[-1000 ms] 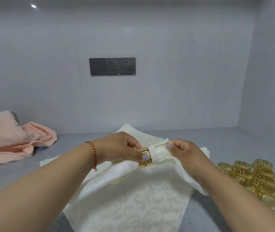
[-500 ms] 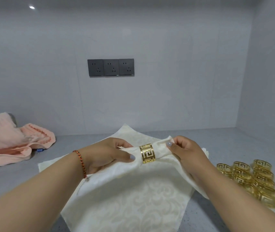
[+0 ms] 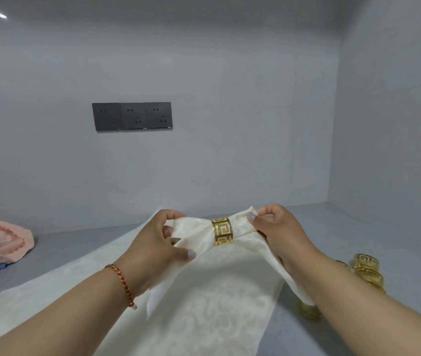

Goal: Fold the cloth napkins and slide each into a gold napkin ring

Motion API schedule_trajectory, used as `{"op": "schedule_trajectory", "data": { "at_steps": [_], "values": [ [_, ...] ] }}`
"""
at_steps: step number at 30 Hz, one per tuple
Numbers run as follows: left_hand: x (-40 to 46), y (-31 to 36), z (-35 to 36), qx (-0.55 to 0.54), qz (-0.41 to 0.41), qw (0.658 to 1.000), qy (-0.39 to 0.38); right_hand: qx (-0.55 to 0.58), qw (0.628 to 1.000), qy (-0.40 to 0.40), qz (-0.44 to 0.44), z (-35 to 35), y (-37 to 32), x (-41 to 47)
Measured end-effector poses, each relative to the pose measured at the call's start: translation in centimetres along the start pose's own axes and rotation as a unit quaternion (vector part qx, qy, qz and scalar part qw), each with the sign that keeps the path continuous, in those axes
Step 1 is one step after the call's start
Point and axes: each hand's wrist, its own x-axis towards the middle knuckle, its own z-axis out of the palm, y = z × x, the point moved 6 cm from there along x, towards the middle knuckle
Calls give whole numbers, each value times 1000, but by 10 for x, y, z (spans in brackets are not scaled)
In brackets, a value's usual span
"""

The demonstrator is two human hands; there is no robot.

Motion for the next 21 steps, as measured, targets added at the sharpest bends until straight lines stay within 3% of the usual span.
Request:
{"op": "schedule_trajectory", "data": {
  "at_steps": [5,10,15,21],
  "values": [
    [41,10,43,13,4,1000,19,-59,997,56,-8,-49,-4,41],
    [102,16,113,40,15,999,-12,-39,995,72,54,-113,18,91],
    [178,-9,191,24,-29,998,-54,-58,989,80,114,-167,64,161],
    [267,-57,265,-13,-136,986,-96,-120,970,83,195,-197,127,255]
  ]
}}
